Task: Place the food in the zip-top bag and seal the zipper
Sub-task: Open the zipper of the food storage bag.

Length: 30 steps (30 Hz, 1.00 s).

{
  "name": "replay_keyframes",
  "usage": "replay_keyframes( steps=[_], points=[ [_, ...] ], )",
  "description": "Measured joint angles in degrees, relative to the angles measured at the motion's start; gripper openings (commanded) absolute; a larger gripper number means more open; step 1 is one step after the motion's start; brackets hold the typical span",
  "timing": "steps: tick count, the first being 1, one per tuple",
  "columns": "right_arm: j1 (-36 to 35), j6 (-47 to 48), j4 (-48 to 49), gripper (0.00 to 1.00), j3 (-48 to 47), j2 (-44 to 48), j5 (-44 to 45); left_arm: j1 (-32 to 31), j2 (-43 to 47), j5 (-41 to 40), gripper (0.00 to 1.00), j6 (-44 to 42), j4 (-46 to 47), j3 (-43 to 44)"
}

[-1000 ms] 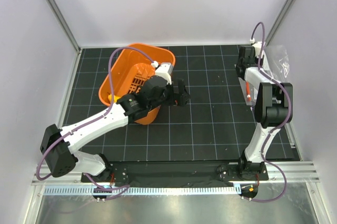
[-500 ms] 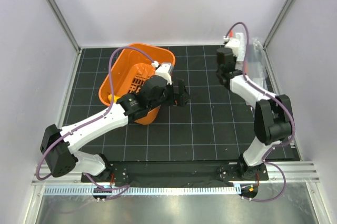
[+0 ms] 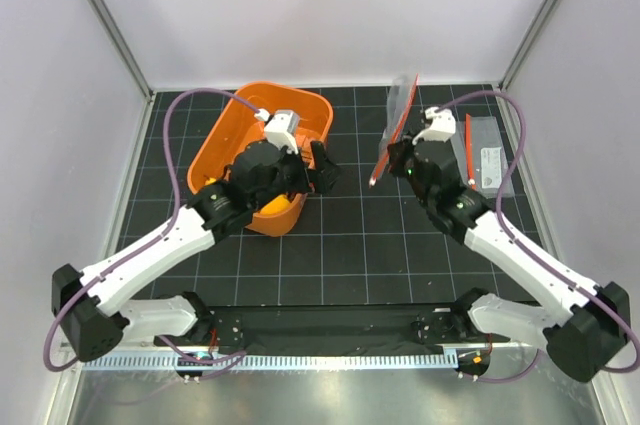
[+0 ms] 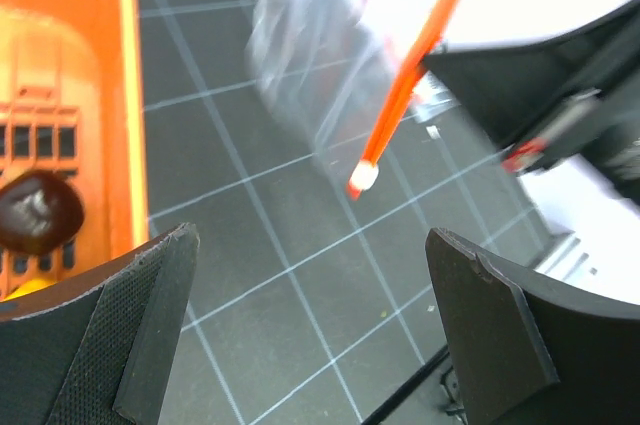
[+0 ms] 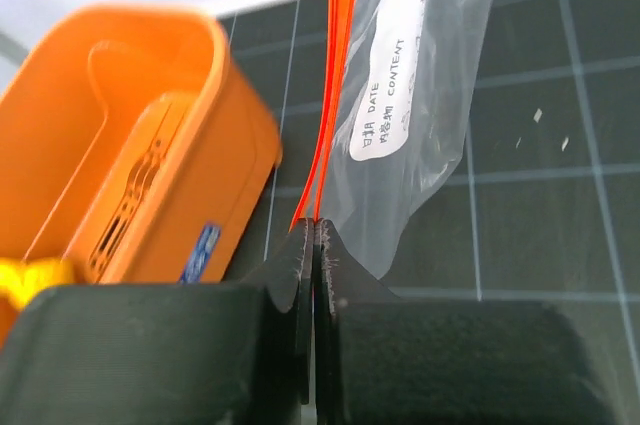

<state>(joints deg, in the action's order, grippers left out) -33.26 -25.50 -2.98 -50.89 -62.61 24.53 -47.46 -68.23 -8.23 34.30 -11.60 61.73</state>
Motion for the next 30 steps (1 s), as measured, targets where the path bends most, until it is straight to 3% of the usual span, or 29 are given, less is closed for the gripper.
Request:
replay_keyframes(
  steps=[7,12,19,30],
  points=[
    [-0.17,-2.54,-2.71,0.01,5.53,6.97,-6.36,-0.13,6.01,2.60,1.00,-4.09,5.95,-3.93],
    [-0.31,-2.51,-0.72,0.01,7.67,12.48,-9.84,-0.13,4.90,6.16,0.99,-6.23,9.84,-4.94],
    [-0.33,-2.51,3.39,0.01,8.48,12.33,-16.65,-0.15,-3.15,15.52,0.92,-9.79,15.17,-5.27],
    [-0.42,-2.86,7.37,0.01,9.29,10.82,-25.03,-0.15,-3.50,19.96,0.81,-13.79,27.32,-12.85]
  ],
)
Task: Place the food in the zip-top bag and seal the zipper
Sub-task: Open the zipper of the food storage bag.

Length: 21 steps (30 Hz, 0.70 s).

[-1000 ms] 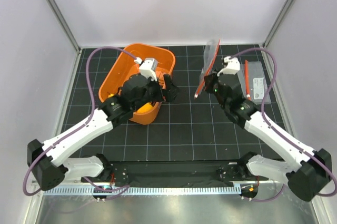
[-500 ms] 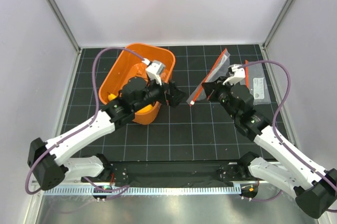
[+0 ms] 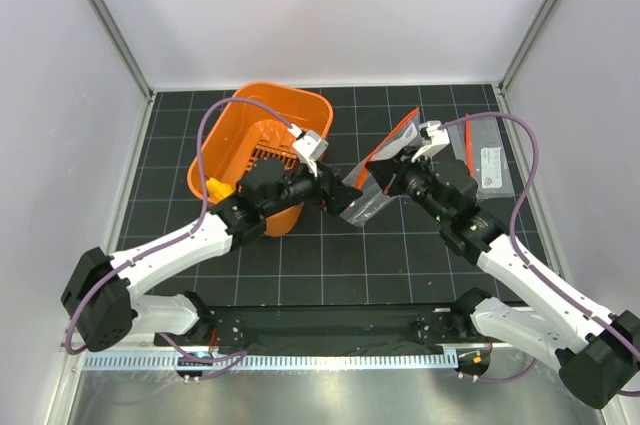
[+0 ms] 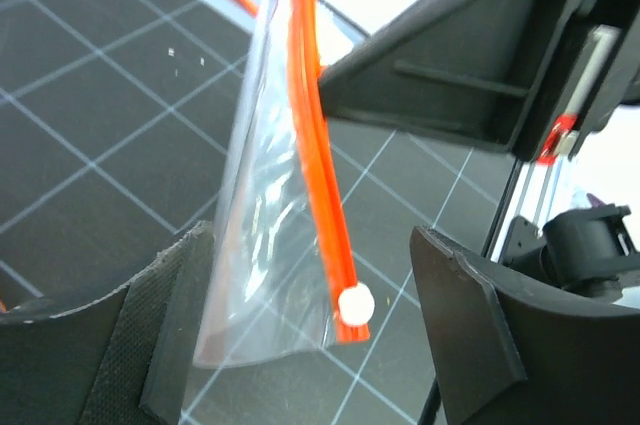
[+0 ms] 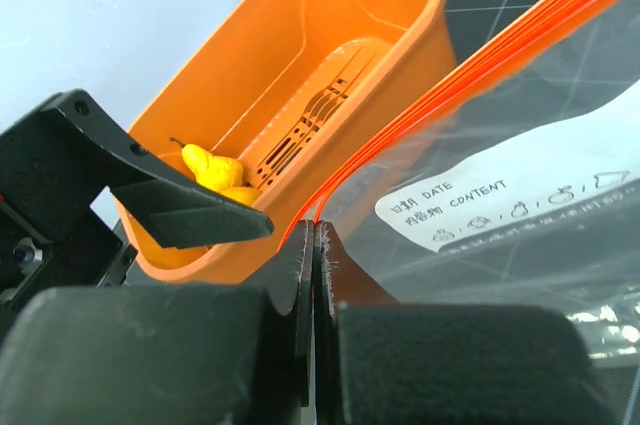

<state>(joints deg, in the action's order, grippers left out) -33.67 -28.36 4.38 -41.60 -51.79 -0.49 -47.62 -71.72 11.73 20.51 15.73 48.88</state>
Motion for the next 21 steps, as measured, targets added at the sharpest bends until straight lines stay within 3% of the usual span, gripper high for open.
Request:
replay_keyframes(
  steps=[7,14,21],
  points=[
    [-0.66,-0.31,1.27,0.01,0.07,-1.44,-1.84,-0.37,0.00,-0.44,0.74,-1.18,2.43,0.00],
    [-1.99,-0.31,1.70,0.01,0.07,-3.56,-2.91,-1.03,-0.04,-4.72,0.54,-3.74,2.32,0.00],
    [-2.97,-0.28,2.08,0.01,0.07,-3.76,-3.32,-1.57,-2.32,-8.68,0.47,-6.27,0.24,0.83]
  ],
)
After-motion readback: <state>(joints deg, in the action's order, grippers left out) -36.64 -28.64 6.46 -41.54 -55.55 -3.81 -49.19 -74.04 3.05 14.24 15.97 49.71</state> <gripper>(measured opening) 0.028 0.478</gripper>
